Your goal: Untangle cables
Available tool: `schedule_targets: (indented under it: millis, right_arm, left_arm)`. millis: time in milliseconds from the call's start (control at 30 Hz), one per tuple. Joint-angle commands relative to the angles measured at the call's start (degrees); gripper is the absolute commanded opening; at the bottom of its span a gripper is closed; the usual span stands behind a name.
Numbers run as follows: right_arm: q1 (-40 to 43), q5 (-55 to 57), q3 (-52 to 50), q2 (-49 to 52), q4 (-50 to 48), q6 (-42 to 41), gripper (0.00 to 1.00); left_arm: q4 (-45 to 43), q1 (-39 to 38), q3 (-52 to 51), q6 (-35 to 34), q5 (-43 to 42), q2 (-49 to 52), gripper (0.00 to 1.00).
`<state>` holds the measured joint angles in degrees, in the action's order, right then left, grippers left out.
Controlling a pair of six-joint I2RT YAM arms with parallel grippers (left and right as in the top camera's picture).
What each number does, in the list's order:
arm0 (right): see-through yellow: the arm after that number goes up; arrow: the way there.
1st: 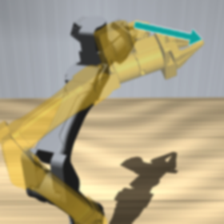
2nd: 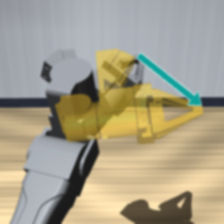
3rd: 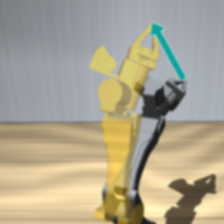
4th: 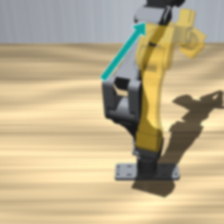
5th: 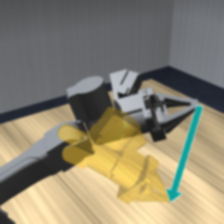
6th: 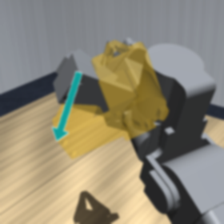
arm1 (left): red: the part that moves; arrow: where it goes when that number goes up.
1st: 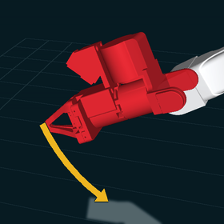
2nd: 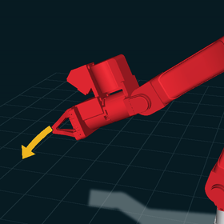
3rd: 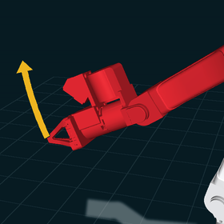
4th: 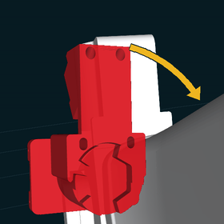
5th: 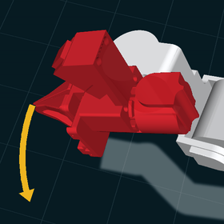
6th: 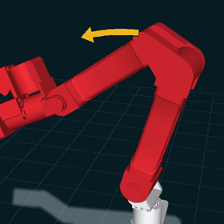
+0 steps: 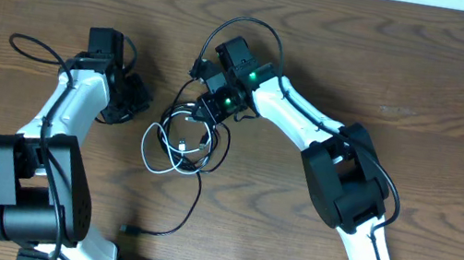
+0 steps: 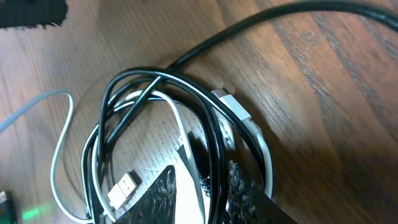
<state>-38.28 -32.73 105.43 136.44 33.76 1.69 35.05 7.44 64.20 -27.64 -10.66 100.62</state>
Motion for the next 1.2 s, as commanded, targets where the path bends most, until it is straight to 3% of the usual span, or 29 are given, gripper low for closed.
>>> schedule_targets:
  millis: [0, 367, 600, 867, 1000, 1167]
  right_arm:
    - [-0.66, -2.40, 0.46, 0.09, -0.35, -1.99, 0.24]
    - [-0.26, -4.33, 0.50, 0.07, -5.86, -5.09, 0.28]
    - [-1.14, -3.72, 0.46, 0.26, -1.11, -4.74, 0.28]
    - [-2.21, 0.48, 0.42, 0.59, 2.75, -4.42, 0.24]
    - [-2.32, -2.78, 0.42, 0.59, 2.97, -4.44, 0.17]
    - [-1.97, -7.02, 0.42, 0.59, 3.19, -5.97, 0.16]
  left_arm:
    - [-0.02, 0.24, -0.35, 0.13, -0.48, 0.13, 0.23]
    - [-0.02, 0.24, -0.35, 0.13, -0.48, 0.13, 0.23]
    - [-0.02, 0.24, -0.35, 0.13, -0.48, 0.13, 0.23]
    - [0.00, 0.24, -0.35, 0.13, -0.48, 0.13, 0.23]
    - [-0.02, 0.24, -0.35, 0.13, -0.48, 0.13, 0.23]
    - [-0.02, 0.24, -0.35, 0.13, -0.48, 0.13, 0.23]
